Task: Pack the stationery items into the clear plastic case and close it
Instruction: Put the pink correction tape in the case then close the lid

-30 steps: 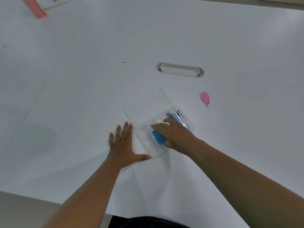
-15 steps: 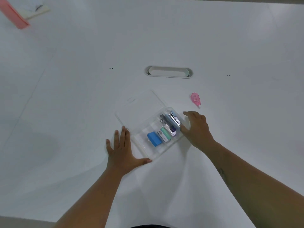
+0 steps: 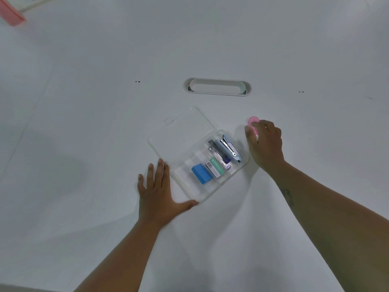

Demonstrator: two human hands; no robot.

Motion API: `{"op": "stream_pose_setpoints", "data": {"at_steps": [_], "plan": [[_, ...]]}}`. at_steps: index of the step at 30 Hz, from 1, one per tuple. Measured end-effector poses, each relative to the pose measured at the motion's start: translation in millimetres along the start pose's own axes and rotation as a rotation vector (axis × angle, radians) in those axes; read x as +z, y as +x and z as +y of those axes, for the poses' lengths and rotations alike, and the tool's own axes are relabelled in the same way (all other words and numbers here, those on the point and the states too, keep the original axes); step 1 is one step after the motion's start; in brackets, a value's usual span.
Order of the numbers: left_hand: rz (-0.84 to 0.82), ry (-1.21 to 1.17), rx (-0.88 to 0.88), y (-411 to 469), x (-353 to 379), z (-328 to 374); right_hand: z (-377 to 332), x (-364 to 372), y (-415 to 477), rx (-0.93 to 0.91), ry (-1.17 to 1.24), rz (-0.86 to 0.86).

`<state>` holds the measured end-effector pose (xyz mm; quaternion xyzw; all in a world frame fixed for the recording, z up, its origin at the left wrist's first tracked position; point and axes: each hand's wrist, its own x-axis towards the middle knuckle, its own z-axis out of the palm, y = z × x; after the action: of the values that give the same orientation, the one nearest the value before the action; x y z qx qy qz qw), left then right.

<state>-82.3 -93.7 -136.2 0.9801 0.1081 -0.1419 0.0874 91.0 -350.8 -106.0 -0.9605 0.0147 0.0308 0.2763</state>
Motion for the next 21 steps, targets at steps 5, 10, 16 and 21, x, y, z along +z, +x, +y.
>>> {"op": "stream_pose_setpoints", "data": {"at_steps": [5,10,16,21], "plan": [[0.023,-0.003,0.01,-1,1,-1,7,7,22,0.043,0.019,-0.043],[0.024,-0.002,0.006,-1,1,-1,5,10,33,0.009,-0.092,-0.016],[0.025,-0.01,0.006,-1,2,-1,-1,10,28,0.041,0.012,0.026],[0.033,-0.015,0.01,0,2,-1,-14,2,4,0.021,0.128,0.081]]}}
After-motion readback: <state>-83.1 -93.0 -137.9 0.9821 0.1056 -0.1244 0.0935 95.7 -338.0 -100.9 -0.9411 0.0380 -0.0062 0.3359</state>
